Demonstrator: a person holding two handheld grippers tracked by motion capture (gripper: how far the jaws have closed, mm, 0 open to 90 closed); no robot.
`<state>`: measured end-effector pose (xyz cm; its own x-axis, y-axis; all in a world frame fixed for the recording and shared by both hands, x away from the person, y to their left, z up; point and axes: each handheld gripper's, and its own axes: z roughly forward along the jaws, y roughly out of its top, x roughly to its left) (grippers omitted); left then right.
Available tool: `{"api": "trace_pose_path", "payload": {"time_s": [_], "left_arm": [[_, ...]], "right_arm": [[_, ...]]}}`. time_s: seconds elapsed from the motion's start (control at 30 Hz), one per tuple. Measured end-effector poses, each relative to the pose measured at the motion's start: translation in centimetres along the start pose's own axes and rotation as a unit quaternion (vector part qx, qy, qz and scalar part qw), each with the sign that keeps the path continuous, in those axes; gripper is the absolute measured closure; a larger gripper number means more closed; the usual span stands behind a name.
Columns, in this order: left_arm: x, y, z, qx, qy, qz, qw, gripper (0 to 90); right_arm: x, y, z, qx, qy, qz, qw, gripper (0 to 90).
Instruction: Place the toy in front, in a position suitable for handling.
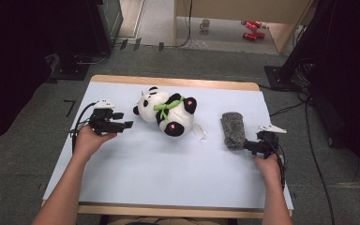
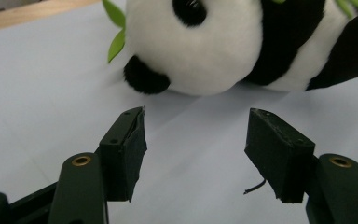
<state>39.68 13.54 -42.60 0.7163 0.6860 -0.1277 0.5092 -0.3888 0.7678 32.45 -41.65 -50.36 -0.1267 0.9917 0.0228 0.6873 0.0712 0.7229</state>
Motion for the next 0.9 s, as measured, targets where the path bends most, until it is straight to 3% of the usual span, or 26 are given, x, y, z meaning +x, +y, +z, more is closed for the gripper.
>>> {"api": "trace_pose_path", "payload": {"time_s": [0.27,0.57,0.7,0.9], "left_arm": [[-1.8,2.4,0.4,-0.003,-0.021,0.023,0.9995,38.6],[-2.5,4.5,0.9,-0.009,-0.041,0.026,0.9988,37.3],[-2.9,5.5,1.2,-0.001,-0.040,0.028,0.9988,36.8],[-3.6,7.1,1.7,-0.007,-0.051,0.039,0.9979,36.1]], "right_arm": [[0.0,0.0,0.0,0.000,0.000,0.000,1.0000,12.2],[0.0,0.0,0.0,0.000,0.000,0.000,1.0000,12.2],[0.0,0.0,0.0,0.000,0.000,0.000,1.0000,12.2],[0.0,0.0,0.0,0.001,0.000,0.000,1.0000,12.2]]}}
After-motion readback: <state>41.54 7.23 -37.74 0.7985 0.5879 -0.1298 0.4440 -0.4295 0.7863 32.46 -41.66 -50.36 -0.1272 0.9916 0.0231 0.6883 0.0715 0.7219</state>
